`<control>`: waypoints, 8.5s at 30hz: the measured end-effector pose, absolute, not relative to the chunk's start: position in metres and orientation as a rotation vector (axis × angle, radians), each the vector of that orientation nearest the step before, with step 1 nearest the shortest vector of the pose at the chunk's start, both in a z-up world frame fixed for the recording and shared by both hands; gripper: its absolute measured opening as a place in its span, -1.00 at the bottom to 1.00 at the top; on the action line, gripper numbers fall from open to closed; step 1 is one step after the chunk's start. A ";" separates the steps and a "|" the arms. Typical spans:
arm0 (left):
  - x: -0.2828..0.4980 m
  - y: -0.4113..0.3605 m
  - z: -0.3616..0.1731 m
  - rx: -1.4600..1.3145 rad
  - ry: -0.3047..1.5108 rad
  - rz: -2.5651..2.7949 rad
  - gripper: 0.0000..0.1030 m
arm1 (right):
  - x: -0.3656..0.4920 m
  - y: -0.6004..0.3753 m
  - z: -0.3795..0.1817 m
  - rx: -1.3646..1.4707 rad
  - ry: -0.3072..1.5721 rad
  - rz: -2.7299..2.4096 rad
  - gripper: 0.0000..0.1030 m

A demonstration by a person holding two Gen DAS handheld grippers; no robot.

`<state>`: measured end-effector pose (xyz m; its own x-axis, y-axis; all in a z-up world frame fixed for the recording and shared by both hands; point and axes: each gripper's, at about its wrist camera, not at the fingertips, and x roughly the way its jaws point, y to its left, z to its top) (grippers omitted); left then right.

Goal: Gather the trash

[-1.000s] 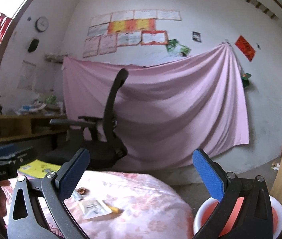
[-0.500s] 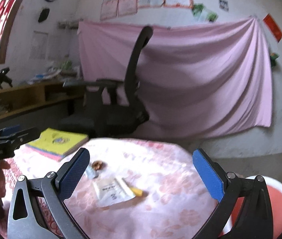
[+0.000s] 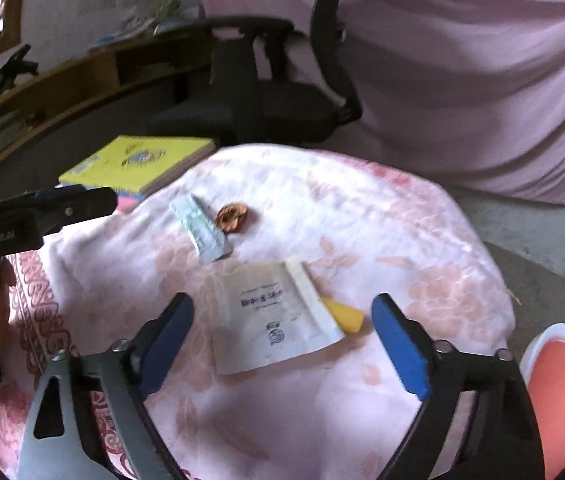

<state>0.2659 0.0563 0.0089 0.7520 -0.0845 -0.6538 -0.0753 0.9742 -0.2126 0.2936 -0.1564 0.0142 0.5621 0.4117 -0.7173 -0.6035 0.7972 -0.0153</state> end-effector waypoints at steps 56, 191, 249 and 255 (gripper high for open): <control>0.298 0.019 -0.010 -0.265 0.870 -0.170 -0.92 | 0.301 -0.174 0.012 -0.150 0.819 0.626 -0.56; 0.208 0.076 0.003 -0.230 0.751 -0.055 -0.96 | 0.253 -0.108 0.023 -0.037 0.708 0.690 -0.90; 0.280 -0.299 0.055 0.119 0.628 -0.671 -0.96 | 0.232 -0.438 0.054 0.232 0.423 0.096 -0.87; 0.296 -0.313 0.054 0.106 0.690 -0.681 -0.95 | 0.236 -0.451 0.048 0.262 0.472 0.056 -0.86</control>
<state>0.2958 -0.3130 0.0541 0.5656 -0.5446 -0.6193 0.6121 0.7805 -0.1272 0.2361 -0.4514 0.0480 0.8900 0.1132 -0.4417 0.0073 0.9651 0.2619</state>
